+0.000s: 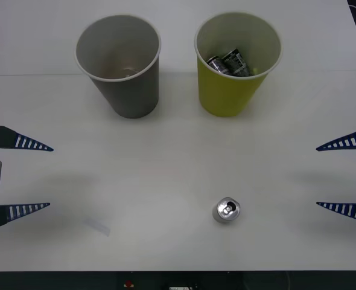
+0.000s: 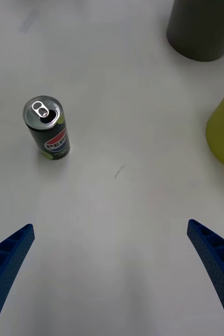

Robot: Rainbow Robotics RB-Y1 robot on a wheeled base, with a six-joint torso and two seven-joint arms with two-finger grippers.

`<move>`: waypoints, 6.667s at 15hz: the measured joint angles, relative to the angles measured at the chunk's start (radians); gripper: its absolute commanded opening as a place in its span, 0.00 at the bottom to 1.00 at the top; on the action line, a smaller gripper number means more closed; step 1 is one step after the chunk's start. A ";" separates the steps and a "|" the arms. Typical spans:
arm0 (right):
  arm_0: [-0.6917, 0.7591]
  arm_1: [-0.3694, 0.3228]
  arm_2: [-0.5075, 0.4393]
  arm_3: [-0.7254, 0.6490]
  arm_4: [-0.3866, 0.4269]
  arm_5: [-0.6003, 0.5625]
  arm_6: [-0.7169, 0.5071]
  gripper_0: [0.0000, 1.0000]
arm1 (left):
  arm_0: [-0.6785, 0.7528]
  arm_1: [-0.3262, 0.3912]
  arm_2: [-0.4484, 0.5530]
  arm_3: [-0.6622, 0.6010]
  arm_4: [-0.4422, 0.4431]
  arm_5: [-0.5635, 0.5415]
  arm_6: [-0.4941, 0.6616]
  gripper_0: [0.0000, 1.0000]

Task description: Put the can into the green bin and the plastic bottle into the gray bin

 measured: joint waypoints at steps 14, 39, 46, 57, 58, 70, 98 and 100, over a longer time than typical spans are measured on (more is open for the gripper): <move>0.010 0.242 0.007 0.122 -0.050 -0.078 0.088 1.00 | 0.000 0.000 0.000 0.000 0.000 0.000 0.000 1.00; -0.266 0.724 0.168 0.921 -0.083 -0.290 0.780 1.00 | 0.000 0.000 0.000 0.000 0.000 0.000 0.000 1.00; -0.293 0.799 0.249 0.921 -0.086 -0.196 0.804 1.00 | 0.000 0.000 0.000 0.000 0.000 0.000 0.000 1.00; -0.308 0.857 0.269 0.921 -0.098 -0.162 0.814 0.00 | 0.000 0.000 0.000 0.000 0.000 0.000 0.000 1.00; -0.308 0.857 0.269 0.921 -0.100 -0.162 0.813 0.00 | 0.000 0.000 0.000 0.000 0.000 0.000 0.000 1.00; -0.256 0.738 0.235 0.674 -0.056 -0.158 0.534 0.00 | 0.000 0.000 0.000 0.000 0.000 0.000 0.000 1.00; -0.353 0.615 -0.086 -0.550 0.686 -0.437 -1.055 0.00 | 0.000 0.000 0.000 0.000 0.000 0.000 0.000 1.00; -0.412 0.564 -0.056 -0.549 0.693 -0.437 -1.133 0.00 | 0.000 0.000 0.000 0.000 0.000 0.000 0.000 1.00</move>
